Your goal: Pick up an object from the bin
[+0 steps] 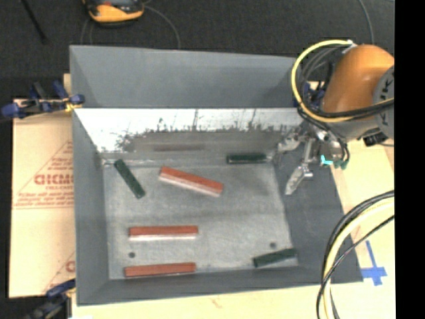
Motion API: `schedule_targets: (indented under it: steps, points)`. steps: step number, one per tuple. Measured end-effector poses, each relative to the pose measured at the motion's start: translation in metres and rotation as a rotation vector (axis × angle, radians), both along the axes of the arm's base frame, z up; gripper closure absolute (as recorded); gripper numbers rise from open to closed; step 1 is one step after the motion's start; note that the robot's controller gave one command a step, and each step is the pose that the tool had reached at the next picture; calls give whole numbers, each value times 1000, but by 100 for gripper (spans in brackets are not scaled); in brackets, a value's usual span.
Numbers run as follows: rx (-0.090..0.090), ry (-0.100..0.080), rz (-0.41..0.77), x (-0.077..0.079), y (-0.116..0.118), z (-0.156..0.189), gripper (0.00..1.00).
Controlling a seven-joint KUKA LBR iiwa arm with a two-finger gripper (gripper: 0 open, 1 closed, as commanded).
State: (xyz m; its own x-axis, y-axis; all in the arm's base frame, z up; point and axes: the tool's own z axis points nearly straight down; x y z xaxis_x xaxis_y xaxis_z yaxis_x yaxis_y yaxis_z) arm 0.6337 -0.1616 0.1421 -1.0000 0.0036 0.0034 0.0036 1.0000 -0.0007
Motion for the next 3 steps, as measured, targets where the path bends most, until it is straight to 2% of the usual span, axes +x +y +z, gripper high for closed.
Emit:
schedule_targets:
  steps: [1, 2, 3]
  points:
    - [-2, -8, 5, 2, 1, 5, 100]
    - [-2, -8, 5, 2, 1, 5, 0]
    - [-2, -8, 6, 2, 1, 5, 0]
